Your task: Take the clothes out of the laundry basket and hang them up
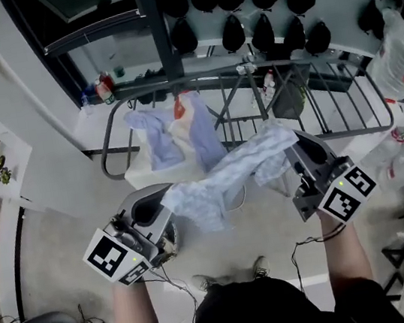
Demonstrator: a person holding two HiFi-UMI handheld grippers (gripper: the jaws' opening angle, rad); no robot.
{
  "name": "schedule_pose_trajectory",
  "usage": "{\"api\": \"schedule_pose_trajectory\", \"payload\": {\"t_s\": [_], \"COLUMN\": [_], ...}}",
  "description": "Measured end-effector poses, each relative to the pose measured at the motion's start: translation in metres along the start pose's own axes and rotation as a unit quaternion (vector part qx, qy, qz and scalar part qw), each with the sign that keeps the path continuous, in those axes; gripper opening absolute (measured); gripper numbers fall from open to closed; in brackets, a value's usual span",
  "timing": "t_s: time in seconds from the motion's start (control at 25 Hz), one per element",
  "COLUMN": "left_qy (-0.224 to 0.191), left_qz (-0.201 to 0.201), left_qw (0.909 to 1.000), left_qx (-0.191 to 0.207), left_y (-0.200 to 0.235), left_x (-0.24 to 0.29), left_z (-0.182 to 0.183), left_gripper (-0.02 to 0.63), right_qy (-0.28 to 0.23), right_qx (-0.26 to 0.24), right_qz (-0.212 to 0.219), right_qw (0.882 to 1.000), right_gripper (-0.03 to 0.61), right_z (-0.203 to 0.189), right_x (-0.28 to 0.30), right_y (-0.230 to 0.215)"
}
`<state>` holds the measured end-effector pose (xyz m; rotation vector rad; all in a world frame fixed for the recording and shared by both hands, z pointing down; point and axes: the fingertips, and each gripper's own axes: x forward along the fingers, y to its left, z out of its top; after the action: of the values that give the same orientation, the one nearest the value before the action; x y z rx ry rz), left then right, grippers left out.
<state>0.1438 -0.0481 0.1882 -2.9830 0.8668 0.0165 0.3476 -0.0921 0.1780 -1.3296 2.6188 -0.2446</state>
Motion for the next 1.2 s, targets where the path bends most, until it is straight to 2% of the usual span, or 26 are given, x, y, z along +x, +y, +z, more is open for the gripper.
{"api": "schedule_pose_trajectory", "payload": {"t_s": [0.32, 0.68, 0.92, 1.2], "left_qy": [-0.005, -0.033, -0.036, -0.056], "left_qz": [-0.002, 0.016, 0.029, 0.029], "left_qw": [1.0, 0.9993, 0.9988, 0.9979], "left_qx": [0.002, 0.008, 0.017, 0.01], "left_y": [-0.055, -0.094, -0.088, -0.052], "left_x": [0.101, 0.175, 0.205, 0.233], "left_z": [0.0, 0.021, 0.027, 0.028], "left_gripper": [0.017, 0.017, 0.017, 0.017], "right_qy": [-0.032, -0.064, -0.081, -0.078], "right_qx": [-0.007, -0.016, -0.013, -0.023], "right_qz": [-0.032, -0.046, -0.069, -0.095], "right_qw": [0.999, 0.997, 0.994, 0.992], "right_gripper": [0.023, 0.023, 0.023, 0.023], "right_z": [0.046, 0.103, 0.119, 0.133], "right_x": [-0.066, -0.116, -0.117, -0.087], "right_y": [-0.08, -0.133, -0.159, -0.183]}}
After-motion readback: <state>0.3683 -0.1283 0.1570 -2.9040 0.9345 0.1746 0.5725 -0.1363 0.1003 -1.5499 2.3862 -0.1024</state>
